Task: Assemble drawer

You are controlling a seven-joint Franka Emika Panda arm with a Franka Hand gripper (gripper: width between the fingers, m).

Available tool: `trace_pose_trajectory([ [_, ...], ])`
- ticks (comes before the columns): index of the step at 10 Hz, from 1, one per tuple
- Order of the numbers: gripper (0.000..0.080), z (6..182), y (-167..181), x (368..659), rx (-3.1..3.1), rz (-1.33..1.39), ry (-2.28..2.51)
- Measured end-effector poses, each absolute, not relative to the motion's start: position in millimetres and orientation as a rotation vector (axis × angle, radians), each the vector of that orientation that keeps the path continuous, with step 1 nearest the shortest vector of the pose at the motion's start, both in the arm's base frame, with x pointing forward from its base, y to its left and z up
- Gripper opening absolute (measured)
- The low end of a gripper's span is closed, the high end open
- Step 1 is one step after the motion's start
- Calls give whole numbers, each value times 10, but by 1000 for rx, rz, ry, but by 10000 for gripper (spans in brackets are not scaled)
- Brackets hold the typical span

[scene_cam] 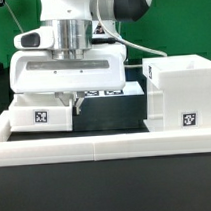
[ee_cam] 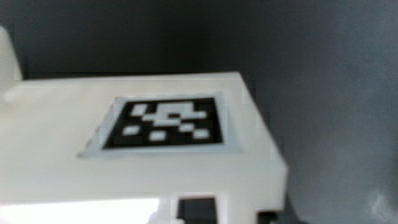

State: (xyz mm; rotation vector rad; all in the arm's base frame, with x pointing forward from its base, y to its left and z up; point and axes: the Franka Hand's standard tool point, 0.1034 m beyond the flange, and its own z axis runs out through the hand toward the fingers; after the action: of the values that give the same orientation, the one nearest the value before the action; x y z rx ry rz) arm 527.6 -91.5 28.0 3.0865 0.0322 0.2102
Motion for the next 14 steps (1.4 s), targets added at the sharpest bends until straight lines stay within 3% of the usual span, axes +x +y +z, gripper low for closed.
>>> trace_pose_trajectory([
  [1, 41, 347, -898, 5297, 3091, 220, 33],
  [4, 41, 294, -914, 5274, 3080, 206, 146],
  [14, 41, 288, -808, 5290, 2747, 126, 1269],
])
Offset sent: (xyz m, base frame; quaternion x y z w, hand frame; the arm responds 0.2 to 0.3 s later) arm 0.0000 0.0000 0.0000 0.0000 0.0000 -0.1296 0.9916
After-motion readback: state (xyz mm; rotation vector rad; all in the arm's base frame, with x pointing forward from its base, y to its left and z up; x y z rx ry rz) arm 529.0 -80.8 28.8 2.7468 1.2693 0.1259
